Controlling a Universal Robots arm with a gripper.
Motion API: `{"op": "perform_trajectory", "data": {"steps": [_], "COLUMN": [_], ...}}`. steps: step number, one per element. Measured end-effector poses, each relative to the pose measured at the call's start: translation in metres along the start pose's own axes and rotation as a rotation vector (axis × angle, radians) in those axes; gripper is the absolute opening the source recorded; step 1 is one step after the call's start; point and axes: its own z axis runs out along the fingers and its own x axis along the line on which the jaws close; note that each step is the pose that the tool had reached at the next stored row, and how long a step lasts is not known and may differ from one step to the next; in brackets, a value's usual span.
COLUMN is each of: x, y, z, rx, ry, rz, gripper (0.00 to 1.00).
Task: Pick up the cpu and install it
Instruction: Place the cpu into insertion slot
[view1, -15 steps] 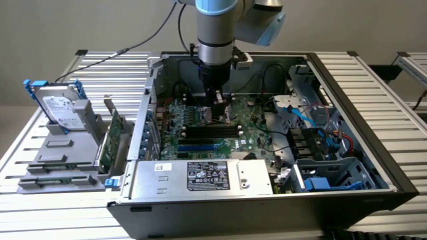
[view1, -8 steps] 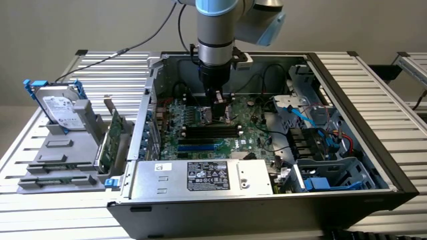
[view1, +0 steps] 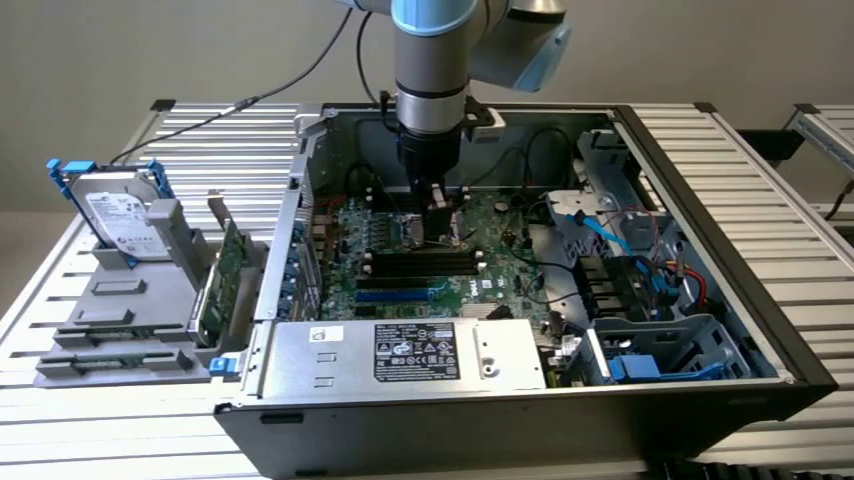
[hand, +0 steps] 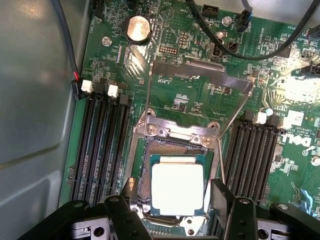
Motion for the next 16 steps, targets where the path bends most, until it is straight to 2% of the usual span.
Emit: {"op": "perform_trajectory", "data": {"steps": [8,16], "x": [0.0,0.0001], "y": [-0.0001,0.0], "z": [0.0026,0.0031], "rx": [0.0001,-0.0017], "ry": [0.0007,0.0092], "rz": [0.0,0.0], "gripper": [0.69,0.69]}}
